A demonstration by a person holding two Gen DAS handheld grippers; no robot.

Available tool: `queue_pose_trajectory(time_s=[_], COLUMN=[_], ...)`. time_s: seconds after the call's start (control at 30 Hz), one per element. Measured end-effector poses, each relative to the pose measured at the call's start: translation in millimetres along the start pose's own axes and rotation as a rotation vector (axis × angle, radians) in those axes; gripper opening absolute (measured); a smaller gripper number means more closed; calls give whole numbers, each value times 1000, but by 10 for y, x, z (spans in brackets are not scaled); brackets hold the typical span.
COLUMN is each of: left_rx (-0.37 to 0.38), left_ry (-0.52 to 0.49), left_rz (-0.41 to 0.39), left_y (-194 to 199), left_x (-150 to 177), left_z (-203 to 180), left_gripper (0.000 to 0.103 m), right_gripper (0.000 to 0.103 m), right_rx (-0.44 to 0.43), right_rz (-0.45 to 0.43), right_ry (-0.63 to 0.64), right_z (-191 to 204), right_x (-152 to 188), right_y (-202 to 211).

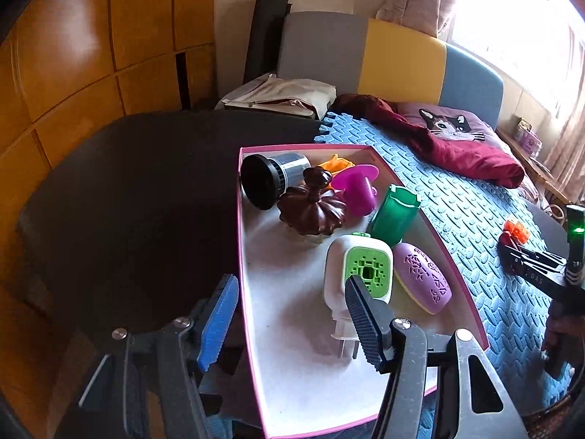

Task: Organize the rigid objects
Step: 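Carry the red cylinder into the white tray and open the right tool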

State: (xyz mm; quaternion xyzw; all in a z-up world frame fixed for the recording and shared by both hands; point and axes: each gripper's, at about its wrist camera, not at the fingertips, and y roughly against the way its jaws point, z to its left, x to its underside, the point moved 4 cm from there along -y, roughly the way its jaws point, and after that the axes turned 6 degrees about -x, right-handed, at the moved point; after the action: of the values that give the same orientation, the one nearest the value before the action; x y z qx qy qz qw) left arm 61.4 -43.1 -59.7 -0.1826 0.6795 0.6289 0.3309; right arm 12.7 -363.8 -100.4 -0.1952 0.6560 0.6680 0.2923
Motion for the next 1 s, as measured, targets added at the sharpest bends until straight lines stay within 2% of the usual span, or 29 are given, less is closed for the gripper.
queue_pose_trajectory(time_s=[0.3, 0.47, 0.6, 0.73, 1.0], left_rx=[-5, -13, -16, -32, -49], left_ry=[26, 36, 65, 97, 121], left_rz=[-1, 4, 6, 2, 12], left_y=[53, 59, 51, 58, 35], left_x=[2, 33, 42, 12, 68], left_z=[134, 226, 327, 452, 593], left_gripper=[62, 62, 62, 62, 62], right_gripper=[25, 25, 25, 25, 25], right_rx=[4, -14, -84, -162, -375], right_rz=[3, 35, 38, 1, -66], right_ry=[-23, -42, -67, -49, 157], right_z=[0, 67, 214, 449, 1345], right_x=[2, 16, 40, -24, -187], right_y=[8, 46, 98, 224, 603])
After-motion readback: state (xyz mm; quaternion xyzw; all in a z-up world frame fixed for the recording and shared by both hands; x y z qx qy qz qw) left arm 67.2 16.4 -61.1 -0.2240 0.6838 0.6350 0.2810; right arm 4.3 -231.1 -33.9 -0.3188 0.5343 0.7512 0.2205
